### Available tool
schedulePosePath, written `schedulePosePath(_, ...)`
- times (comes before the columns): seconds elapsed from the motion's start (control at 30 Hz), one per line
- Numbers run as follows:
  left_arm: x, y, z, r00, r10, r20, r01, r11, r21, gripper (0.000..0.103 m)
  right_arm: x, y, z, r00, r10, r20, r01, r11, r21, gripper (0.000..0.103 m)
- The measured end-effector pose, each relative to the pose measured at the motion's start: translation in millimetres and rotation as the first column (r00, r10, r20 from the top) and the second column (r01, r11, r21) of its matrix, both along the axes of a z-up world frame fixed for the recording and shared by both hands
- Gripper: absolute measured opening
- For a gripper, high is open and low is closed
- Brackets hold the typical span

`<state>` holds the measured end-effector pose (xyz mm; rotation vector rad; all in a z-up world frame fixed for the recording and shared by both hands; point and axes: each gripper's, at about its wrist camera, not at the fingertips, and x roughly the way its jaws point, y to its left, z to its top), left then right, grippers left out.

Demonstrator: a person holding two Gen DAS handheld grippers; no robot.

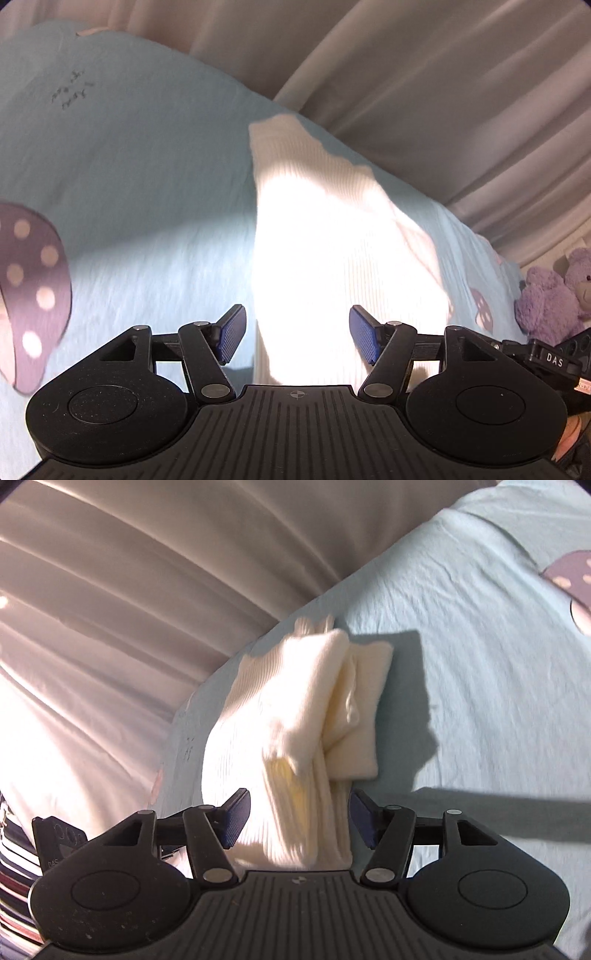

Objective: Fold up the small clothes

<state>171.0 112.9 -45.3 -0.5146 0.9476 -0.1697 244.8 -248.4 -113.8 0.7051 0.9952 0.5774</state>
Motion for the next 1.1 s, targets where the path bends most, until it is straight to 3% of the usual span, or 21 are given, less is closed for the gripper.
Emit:
schedulePosePath(0.1, -9, -12, -14, 0.998, -0.040, -0.050, 0.039, 0.999, -0.016, 0.068, -6, 14, -10, 0.999, 0.026, -0.020, -0.027, 0.999, -0.028, 0.061)
schedulePosePath(0.17, -11, -13, -18, 0.997, -0.039, -0.069, 0.038, 0.999, -0.022, 0.068, -5, 23, -14, 0.999, 0.030, -0.013, -0.030, 0.999, -0.025, 0.047)
schedulePosePath(0.23, -13, -14, -15, 0.997, -0.040, -0.064, 0.039, 0.999, -0.023, 0.068, -6, 31, -11, 1.000, 0.026, 0.011, -0.025, 0.995, -0.093, 0.023)
schedulePosePath(0.33, -13, -18, -11, 0.998, -0.046, -0.053, 0.046, 0.999, -0.003, 0.068, -12, 34, -9, 0.999, 0.015, 0.037, -0.010, 0.989, -0.147, 0.013)
schedulePosePath(0.43, -18, -12, -6, 0.998, -0.022, -0.052, 0.023, 1.000, 0.006, 0.068, -15, 16, -12, 1.000, -0.008, -0.016, 0.009, 0.998, 0.060, 0.012)
schedulePosePath(0.47, -19, -9, -5, 0.999, -0.015, -0.046, 0.015, 1.000, 0.001, 0.068, -18, 12, -12, 0.999, -0.025, -0.031, 0.026, 0.998, 0.049, 0.012)
schedulePosePath(0.53, -19, -4, -2, 0.999, 0.002, -0.042, -0.002, 1.000, -0.004, 0.069, -20, 16, -13, 0.999, -0.029, -0.029, 0.025, 0.991, -0.133, 0.011)
schedulePosePath(0.57, -19, -2, 0, 0.999, 0.013, -0.044, -0.013, 1.000, 0.001, 0.069, -23, 20, -12, 1.000, -0.020, -0.008, 0.018, 0.984, -0.176, 0.011)
schedulePosePath(0.73, -15, 10, 11, 0.994, 0.105, -0.035, -0.102, 0.991, 0.085, 0.070, -23, 24, 20, 0.995, -0.008, 0.095, 0.033, 0.963, -0.267, 0.015)
schedulePosePath(0.87, 0, 13, 27, 0.984, 0.179, 0.020, -0.180, 0.971, 0.160, 0.074, -8, 37, 55, 0.952, -0.018, 0.305, 0.136, 0.920, -0.369, 0.026)
schedulePosePath(0.97, 21, 11, 35, 0.953, 0.299, 0.045, -0.303, 0.937, 0.177, 0.076, 20, 73, 59, 0.923, 0.043, 0.382, 0.094, 0.939, -0.331, 0.027)
schedulePosePath(1.03, 38, 5, 37, 0.926, 0.370, 0.072, -0.377, 0.908, 0.183, 0.076, 36, 108, 55, 0.882, 0.096, 0.461, 0.102, 0.916, -0.387, 0.027)
schedulePosePath(1.1, 54, -3, 37, 0.907, 0.408, 0.104, -0.420, 0.883, 0.209, 0.076, 55, 134, 43, 0.861, 0.123, 0.493, 0.128, 0.887, -0.444, 0.026)
